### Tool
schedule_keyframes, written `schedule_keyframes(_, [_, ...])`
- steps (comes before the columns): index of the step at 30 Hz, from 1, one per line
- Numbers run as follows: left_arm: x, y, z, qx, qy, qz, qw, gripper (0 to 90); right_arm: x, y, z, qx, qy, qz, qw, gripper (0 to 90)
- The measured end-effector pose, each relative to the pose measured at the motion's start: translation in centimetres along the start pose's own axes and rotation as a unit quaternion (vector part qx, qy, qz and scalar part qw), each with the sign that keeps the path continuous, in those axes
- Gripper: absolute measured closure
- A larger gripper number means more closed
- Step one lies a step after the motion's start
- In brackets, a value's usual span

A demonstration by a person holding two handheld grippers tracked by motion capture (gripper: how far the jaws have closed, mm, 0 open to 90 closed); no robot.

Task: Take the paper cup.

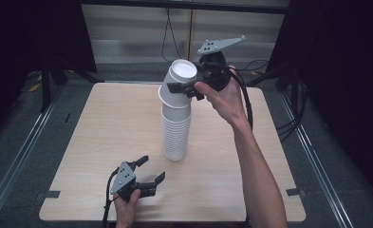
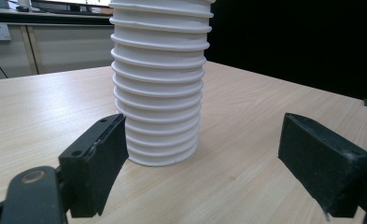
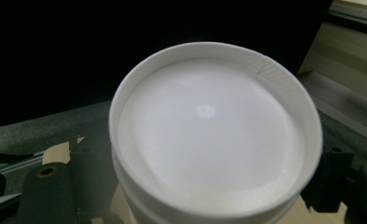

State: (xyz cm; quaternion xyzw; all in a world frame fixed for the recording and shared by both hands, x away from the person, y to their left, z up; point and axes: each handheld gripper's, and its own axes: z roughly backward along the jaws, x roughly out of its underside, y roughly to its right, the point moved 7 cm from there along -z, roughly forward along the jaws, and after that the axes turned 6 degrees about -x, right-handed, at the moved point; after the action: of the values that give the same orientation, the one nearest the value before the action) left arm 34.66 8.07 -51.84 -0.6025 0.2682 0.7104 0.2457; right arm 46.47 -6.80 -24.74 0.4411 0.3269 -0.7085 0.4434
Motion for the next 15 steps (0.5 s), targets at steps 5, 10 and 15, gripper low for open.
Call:
schedule_keyframes(5, [0.0, 0.0, 0.0, 0.000, -0.001, -0.002, 1.0000, 15.6, -0.4, -0.1, 0.5, 0.009, 0.028, 0.008, 0.9995, 21.6])
schedule_keyframes(10, [0.0, 0.0, 0.0, 0.001, -0.003, -0.003, 1.0000, 15.5, -0.7, -0.1, 1.0, 0.003, 0.051, 0.005, 0.9987, 21.7])
schedule_keyframes(15, [0.0, 0.0, 0.0, 0.003, -0.005, -0.003, 1.0000, 15.4, -0.9, -0.1, 1.5, 0.004, 0.072, 0.005, 0.9974, 21.7])
